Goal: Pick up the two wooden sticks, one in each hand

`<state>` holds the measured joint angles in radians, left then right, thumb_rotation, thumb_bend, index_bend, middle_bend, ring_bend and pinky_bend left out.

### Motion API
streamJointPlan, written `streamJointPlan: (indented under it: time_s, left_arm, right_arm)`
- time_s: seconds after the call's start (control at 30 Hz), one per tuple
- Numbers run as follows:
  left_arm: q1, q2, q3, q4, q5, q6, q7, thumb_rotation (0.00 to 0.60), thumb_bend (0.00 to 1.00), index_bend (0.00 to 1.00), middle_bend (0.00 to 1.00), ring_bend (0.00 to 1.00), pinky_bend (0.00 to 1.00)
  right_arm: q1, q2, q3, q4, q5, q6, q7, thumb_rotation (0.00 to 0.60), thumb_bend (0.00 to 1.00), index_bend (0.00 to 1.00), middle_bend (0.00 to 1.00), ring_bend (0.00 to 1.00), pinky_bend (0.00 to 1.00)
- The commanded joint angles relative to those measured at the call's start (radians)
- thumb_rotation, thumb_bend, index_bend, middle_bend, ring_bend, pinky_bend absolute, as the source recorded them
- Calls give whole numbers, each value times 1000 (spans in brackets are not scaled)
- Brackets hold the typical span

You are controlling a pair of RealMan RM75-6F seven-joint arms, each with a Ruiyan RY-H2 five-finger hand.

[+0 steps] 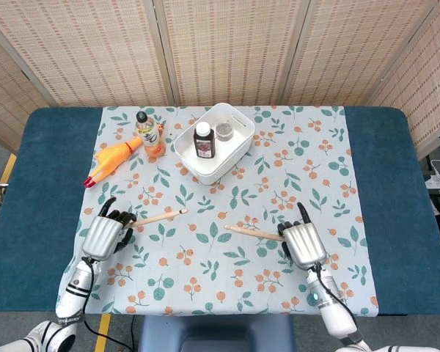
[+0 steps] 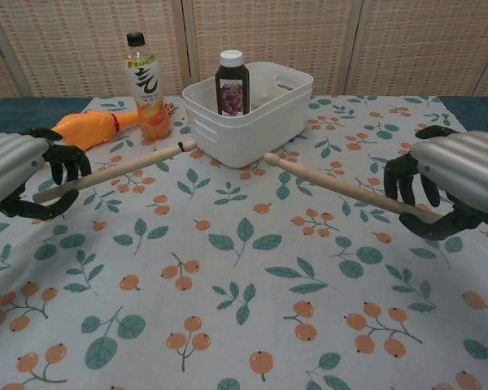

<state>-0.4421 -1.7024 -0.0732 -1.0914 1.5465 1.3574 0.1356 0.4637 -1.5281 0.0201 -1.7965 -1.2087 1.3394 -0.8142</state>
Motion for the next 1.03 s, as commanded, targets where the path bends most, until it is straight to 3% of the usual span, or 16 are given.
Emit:
streamJointPlan:
  time_s: [0.03,0.33,0.47,0.63,1.03]
  left_arm:
    - [-22,4,-21,-83,-9,-15,72,600,570,818,864,485,150]
    - [-49,5,-43,-313,-62,-78,210,600,570,819,864,486,151]
    - [-52,-1,-41,-367,-79,-92,248,600,571,820,865,488,151]
    - [-48,-34,-52,-385,-102,-77,301,600,572,822,882,501,152]
    - [-40,-54,-56,-411,-135,-66,356,600,576,823,883,507,153]
  right_arm:
    - [0,25,-25,-63,-68,-1,13,600,403,963,876,551,0]
    - [45,-3,33,-115,-16,-61,-54,600,411,963,876,551,0]
    - [57,-13,65,-108,18,-68,-54,600,416,962,876,551,0]
    - [73,-2,95,-111,88,-94,-46,600,422,963,876,551,0]
    - [102,39,111,-115,173,-131,-30,600,429,959,876,551,0]
